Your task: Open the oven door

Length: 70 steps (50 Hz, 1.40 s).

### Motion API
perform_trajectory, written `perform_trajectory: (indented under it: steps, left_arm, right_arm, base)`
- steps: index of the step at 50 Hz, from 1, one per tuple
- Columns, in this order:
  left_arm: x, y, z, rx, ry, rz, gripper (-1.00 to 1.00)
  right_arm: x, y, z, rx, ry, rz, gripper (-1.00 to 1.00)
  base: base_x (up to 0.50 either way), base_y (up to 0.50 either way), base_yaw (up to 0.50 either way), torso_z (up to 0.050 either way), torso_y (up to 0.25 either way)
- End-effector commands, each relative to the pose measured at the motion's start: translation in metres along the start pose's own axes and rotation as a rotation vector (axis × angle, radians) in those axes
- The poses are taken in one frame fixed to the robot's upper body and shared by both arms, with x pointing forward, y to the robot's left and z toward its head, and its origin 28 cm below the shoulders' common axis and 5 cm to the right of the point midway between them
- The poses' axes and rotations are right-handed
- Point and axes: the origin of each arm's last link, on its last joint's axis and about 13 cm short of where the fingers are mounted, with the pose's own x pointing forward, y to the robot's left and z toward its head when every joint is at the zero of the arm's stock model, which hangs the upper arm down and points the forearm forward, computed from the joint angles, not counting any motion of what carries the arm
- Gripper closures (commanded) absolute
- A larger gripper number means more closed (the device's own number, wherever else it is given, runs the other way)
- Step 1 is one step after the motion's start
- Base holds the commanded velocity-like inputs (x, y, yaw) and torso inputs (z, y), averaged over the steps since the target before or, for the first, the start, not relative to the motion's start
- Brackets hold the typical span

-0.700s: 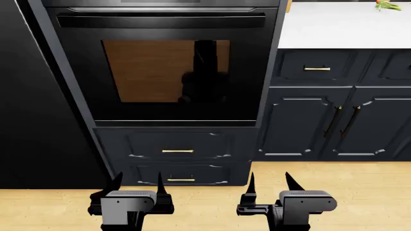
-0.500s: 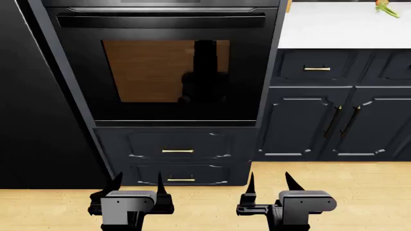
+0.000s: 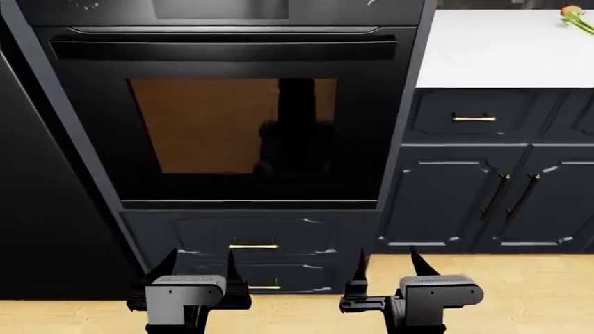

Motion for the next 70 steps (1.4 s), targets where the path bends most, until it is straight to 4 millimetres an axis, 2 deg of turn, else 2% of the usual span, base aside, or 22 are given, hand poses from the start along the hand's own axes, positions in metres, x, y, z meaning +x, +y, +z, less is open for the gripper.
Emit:
perform_trajectory:
  steps: [1, 20, 39, 70]
  left_arm:
    - [0.0001, 0.0, 0.0002, 0.0, -0.001, 0.001, -1.0]
    - [0.0002, 0.0002, -0.0008, -0.001, 0.001, 0.002, -1.0]
    - [0.0004, 0.0, -0.0003, 0.001, -0.002, 0.0, -1.0]
    - [0.0002, 0.0004, 0.0, 0.003, -0.002, 0.002, -1.0]
  right_arm:
    - [-0.0002, 0.0, 0.0003, -0.004, -0.001, 0.003, -1.0]
    - [0.0001, 0.0005, -0.0007, 0.002, 0.008, 0.002, -1.0]
    - [0.0001, 0.0011, 0.0003, -0.03, 0.003, -0.005, -1.0]
    - [-0.0003, 0.0022, 0.0009, -0.043, 0.0, 0.005, -1.0]
  base:
    - [0.5, 0.0, 0.0, 0.0, 0.0]
    - [0.49, 0.0, 0.0, 0.0, 0.0]
    - [0.0, 0.0, 0.0, 0.0, 0.0]
    - [0.0, 0.0, 0.5, 0.0, 0.0]
